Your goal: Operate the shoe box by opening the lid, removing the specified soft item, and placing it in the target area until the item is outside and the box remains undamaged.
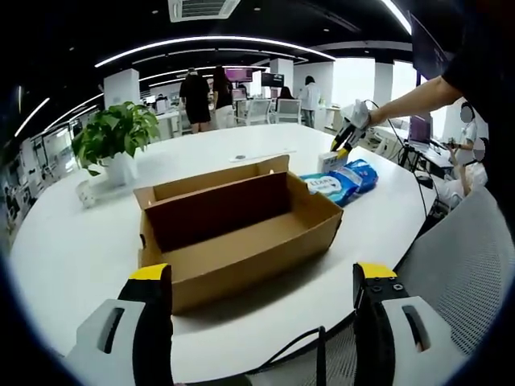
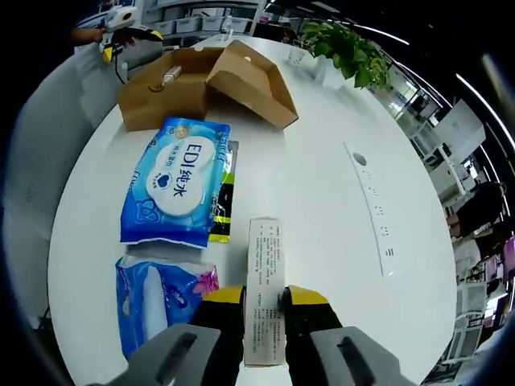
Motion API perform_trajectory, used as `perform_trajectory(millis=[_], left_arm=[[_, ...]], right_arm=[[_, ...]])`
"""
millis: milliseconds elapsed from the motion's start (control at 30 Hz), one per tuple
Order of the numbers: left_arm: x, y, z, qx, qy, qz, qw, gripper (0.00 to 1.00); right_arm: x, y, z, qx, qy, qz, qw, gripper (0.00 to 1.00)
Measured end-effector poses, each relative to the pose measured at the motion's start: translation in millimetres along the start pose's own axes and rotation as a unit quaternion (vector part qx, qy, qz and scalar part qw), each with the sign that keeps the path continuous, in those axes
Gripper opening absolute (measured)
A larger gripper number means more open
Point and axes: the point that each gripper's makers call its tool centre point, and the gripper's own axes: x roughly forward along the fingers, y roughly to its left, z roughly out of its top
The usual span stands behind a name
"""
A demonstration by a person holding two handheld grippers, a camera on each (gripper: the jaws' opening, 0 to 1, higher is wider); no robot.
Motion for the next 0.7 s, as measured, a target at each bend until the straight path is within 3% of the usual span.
perform_trajectory(millis=[233, 700], left_arm=[[0, -3.2, 1.6, 0.001, 0.000, 0.000, 1.0000, 0.97], [0, -4.4, 3.7, 0.002, -0.002, 0.001, 1.0000, 0.96]], right_arm=[[0, 6, -17.4, -0.024, 0.034, 0.011, 0.9991, 0.14], [-7, 8, -29.5, -0.024, 0.051, 0.011, 0.9983, 0.15]])
